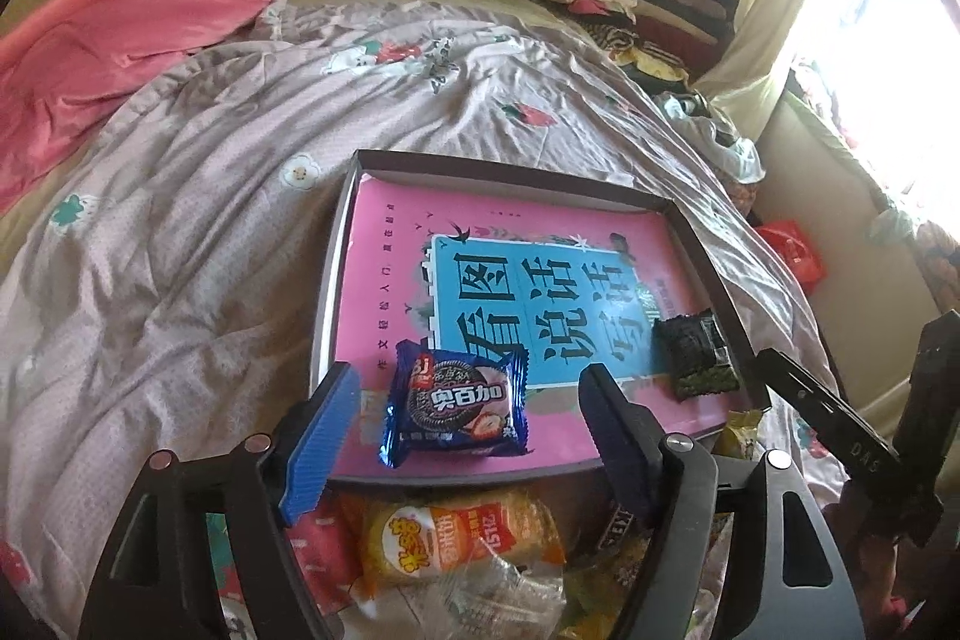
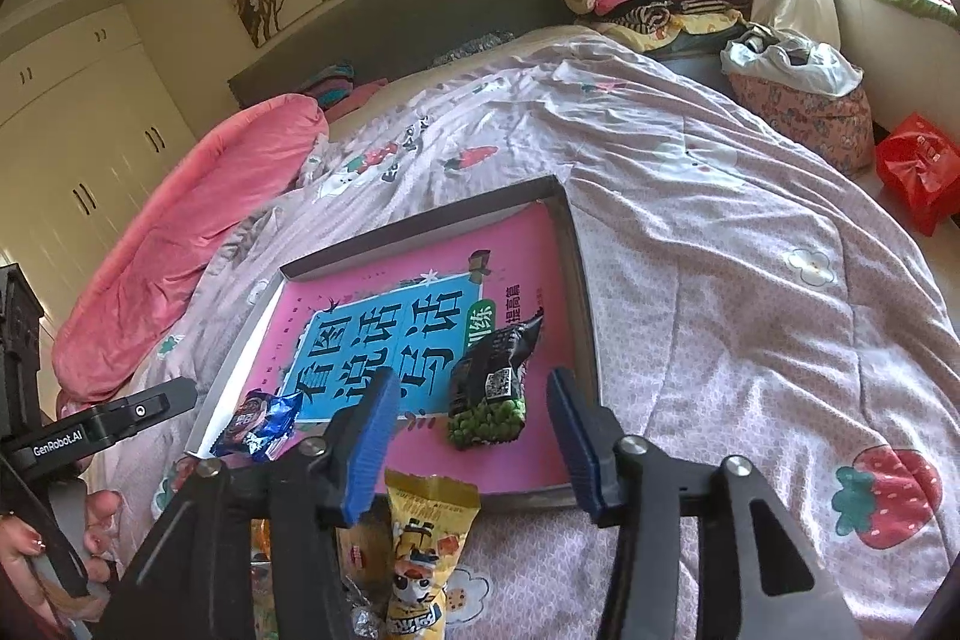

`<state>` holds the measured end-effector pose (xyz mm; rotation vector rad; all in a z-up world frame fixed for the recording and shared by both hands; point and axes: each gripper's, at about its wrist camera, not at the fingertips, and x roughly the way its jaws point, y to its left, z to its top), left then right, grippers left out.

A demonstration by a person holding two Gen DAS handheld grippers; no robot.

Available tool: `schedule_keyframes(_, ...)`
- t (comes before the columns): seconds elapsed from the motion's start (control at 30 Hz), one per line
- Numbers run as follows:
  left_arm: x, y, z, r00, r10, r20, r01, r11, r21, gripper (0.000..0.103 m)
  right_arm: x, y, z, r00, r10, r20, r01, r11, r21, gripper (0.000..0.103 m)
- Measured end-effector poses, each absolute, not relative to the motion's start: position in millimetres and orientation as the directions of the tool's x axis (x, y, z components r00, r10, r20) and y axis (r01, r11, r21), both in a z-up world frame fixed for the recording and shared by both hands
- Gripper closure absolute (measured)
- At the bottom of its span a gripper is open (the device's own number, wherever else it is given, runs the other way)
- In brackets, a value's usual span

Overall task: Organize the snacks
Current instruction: 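Withdraw both open grippers from the tray back to the snack pile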

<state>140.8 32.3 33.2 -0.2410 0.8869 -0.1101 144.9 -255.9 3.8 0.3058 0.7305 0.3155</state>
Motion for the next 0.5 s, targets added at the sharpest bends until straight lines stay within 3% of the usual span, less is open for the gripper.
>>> schedule_keyframes(0.5,118,46,33,0.622,-0.200,-0.757,-0.011,0.965,-0.264,0.026,133,-257,14,0.712,0.380,-0.590,-0.172,0.910,0.378,0.045)
